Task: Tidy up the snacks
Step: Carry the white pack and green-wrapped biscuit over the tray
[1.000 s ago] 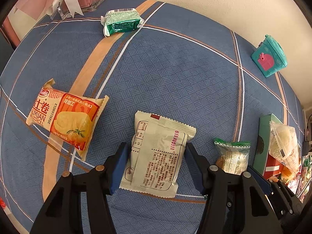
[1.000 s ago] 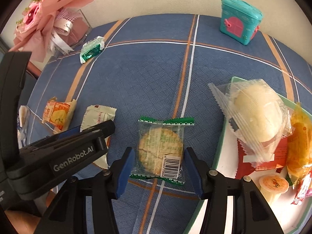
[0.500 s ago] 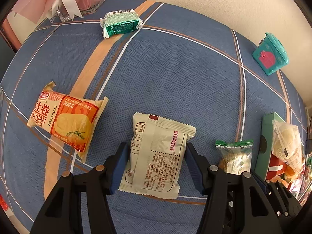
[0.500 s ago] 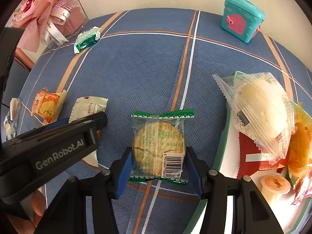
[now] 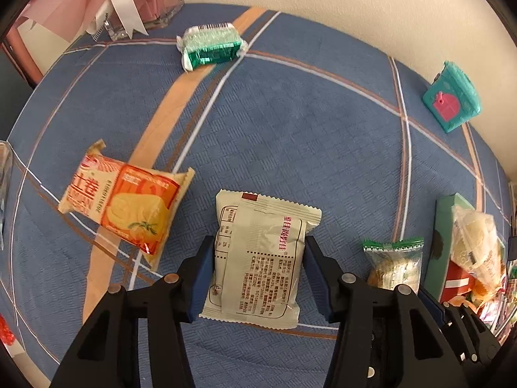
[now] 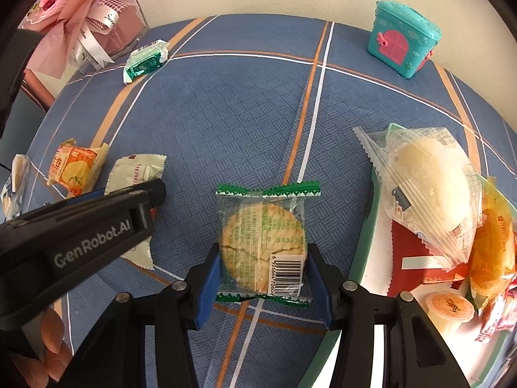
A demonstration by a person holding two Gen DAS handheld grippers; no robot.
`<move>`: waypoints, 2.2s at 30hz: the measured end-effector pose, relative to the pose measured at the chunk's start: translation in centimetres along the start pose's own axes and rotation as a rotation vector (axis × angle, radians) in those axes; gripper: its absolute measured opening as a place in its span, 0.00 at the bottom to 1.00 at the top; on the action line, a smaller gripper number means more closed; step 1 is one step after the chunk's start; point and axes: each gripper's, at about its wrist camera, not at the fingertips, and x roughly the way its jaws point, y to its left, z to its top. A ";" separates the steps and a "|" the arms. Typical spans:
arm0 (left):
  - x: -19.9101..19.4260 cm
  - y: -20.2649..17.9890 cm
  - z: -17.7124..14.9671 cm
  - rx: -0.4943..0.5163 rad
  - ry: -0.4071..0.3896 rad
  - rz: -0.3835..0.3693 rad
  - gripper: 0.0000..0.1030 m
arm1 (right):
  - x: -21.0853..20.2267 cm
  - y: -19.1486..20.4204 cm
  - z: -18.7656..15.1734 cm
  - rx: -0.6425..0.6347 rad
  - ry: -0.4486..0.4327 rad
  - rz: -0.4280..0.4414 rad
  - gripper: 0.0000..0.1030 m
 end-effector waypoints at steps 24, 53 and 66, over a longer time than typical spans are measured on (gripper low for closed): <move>-9.5 -4.9 -1.7 0.099 -0.181 -0.011 0.54 | -7.8 -4.1 -2.1 0.148 -0.060 0.030 0.51; -11.5 -14.5 -10.0 0.316 -0.146 -0.134 0.54 | -14.7 -14.8 -9.2 0.342 -0.098 -0.129 0.51; -6.2 -17.7 -11.9 0.408 0.000 -0.079 0.54 | -9.0 -17.3 -10.9 0.388 0.113 -0.173 0.52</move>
